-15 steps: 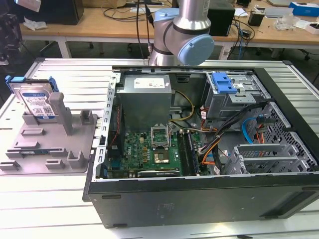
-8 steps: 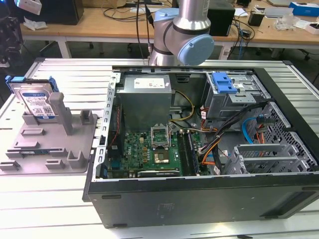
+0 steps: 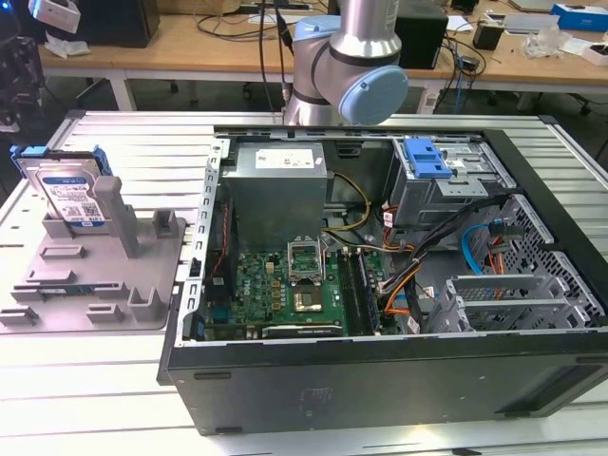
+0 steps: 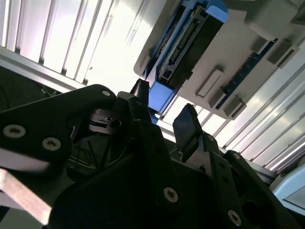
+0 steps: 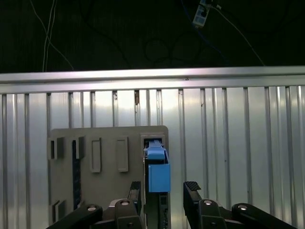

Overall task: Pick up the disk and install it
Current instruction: 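Pick up the disk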

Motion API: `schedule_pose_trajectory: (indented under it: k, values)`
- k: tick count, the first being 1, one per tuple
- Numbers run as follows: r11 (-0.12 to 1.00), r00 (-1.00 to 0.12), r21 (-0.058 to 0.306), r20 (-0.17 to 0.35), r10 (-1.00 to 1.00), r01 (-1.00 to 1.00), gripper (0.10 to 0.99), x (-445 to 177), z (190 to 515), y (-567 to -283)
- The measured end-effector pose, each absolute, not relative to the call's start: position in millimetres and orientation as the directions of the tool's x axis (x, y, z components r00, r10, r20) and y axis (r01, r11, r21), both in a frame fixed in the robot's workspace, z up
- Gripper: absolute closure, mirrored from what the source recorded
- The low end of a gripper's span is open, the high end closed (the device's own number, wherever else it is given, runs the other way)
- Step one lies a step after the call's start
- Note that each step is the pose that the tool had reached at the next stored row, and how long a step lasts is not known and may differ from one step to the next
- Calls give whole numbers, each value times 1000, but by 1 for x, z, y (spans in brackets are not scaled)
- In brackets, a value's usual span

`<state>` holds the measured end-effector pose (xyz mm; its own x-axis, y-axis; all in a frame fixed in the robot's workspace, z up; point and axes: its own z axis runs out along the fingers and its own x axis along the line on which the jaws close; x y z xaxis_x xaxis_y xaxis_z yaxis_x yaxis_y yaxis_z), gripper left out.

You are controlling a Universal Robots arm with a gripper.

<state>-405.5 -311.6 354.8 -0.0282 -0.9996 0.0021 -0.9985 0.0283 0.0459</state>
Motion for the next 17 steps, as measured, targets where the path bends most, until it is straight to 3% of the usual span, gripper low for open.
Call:
schedule_pose_trajectory:
  k: [17]
  values:
    - [28,-28,46,3,-1000,-999,604,-407,342,-312]
